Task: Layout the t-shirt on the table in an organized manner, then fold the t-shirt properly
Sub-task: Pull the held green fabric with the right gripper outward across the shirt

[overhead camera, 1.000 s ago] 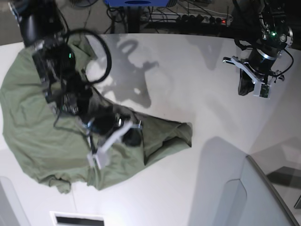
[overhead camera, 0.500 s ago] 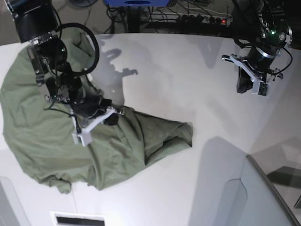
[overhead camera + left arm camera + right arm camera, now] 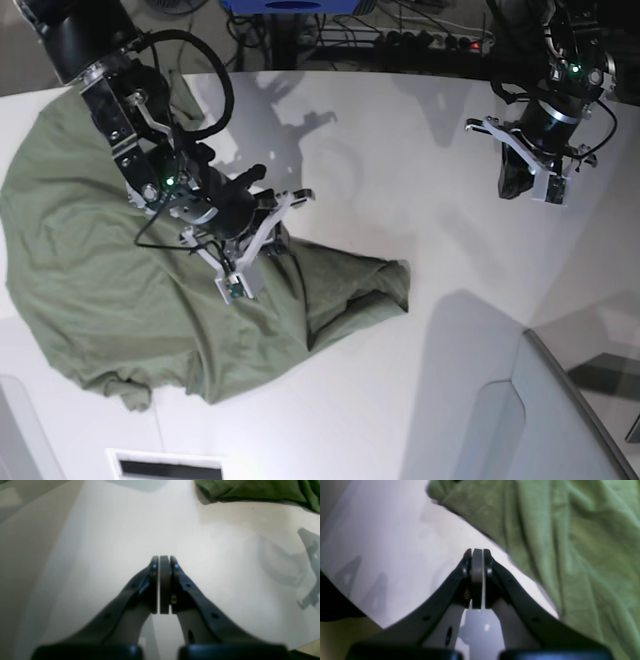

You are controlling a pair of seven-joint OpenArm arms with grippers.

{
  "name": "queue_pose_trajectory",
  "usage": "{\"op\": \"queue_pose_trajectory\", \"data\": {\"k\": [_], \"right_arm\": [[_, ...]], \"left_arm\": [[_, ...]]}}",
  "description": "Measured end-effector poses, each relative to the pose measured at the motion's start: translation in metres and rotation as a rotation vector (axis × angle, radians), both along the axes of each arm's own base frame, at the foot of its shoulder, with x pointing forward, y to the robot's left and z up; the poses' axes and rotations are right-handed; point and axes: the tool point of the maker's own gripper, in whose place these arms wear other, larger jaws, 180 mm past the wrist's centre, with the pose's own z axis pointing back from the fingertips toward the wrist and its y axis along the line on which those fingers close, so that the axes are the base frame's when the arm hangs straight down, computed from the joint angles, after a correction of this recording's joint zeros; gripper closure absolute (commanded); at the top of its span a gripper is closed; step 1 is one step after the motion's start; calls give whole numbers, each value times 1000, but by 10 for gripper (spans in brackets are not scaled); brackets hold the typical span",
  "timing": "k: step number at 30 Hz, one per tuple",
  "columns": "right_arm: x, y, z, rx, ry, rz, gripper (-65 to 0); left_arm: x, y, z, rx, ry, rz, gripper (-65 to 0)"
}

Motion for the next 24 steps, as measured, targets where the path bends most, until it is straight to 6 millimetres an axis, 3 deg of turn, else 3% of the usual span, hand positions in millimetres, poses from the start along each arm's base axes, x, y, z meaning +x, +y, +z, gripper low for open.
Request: {"op": "queue_pose_trajectory", "data": {"k": [11, 19, 24], "right_arm": [[4, -6, 2, 1, -5, -20, -8], [13, -5, 11, 29, -65, -42, -8], [15, -3, 14, 41, -86, -47, -8]], "left_arm": [[-2, -1, -1, -4, 1, -2, 0], [-2, -33, -9, -44, 20, -78, 0], [4, -36, 0, -57, -39, -87, 0]]}}
